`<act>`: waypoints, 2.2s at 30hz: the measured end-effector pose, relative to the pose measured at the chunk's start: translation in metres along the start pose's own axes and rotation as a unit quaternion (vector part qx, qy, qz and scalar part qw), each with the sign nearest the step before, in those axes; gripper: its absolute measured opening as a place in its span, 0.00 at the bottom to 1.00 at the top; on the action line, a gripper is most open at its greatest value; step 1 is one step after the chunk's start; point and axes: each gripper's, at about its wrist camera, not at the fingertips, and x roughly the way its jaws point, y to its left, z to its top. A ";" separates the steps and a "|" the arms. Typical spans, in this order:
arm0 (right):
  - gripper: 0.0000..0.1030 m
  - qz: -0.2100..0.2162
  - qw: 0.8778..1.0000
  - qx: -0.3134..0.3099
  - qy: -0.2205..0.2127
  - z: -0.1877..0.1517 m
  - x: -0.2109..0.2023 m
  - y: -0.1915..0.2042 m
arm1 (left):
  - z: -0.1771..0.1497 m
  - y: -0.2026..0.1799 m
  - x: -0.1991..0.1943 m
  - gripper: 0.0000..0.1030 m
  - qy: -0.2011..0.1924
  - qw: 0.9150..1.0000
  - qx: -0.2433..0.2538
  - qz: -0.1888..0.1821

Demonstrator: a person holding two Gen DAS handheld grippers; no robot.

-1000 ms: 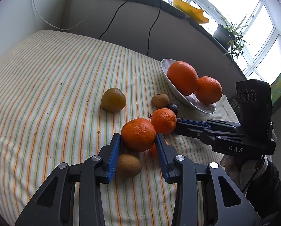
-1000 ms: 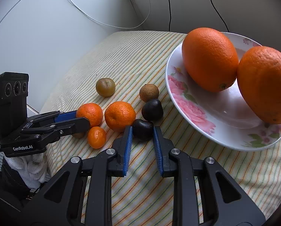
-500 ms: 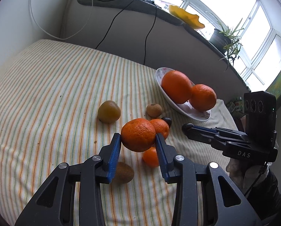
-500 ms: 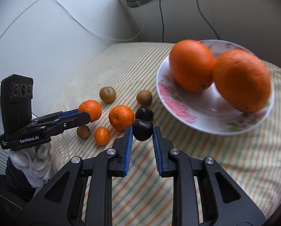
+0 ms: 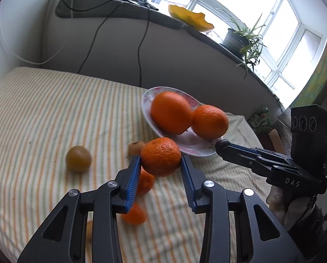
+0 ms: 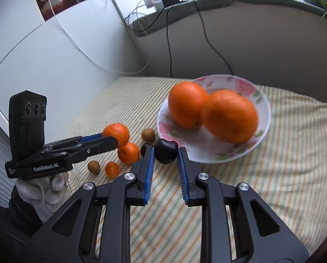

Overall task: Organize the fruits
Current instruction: 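Close the left gripper on a small tangerine and lift it, then carry the tangerine over the floral plate and open the left gripper, then move the left gripper to a brown kiwi while the right gripper approaches a tangerine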

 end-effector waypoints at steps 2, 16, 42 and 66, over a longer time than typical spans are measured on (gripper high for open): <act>0.22 -0.004 1.000 0.002 -0.007 0.002 -0.007 -0.004 | 0.003 -0.007 0.006 0.35 0.001 1.000 0.006 -0.005; 0.22 -0.030 0.998 0.016 -0.048 0.028 -0.040 -0.042 | 0.011 -0.048 0.045 0.35 0.023 0.998 0.048 -0.015; 0.22 -0.066 0.997 0.037 -0.011 0.065 0.015 -0.108 | 0.018 -0.069 0.070 0.35 0.037 0.997 0.067 0.012; 0.56 -0.071 0.994 0.067 -0.038 0.053 -0.001 -0.109 | 0.015 -0.062 0.048 0.48 0.015 0.997 0.067 0.021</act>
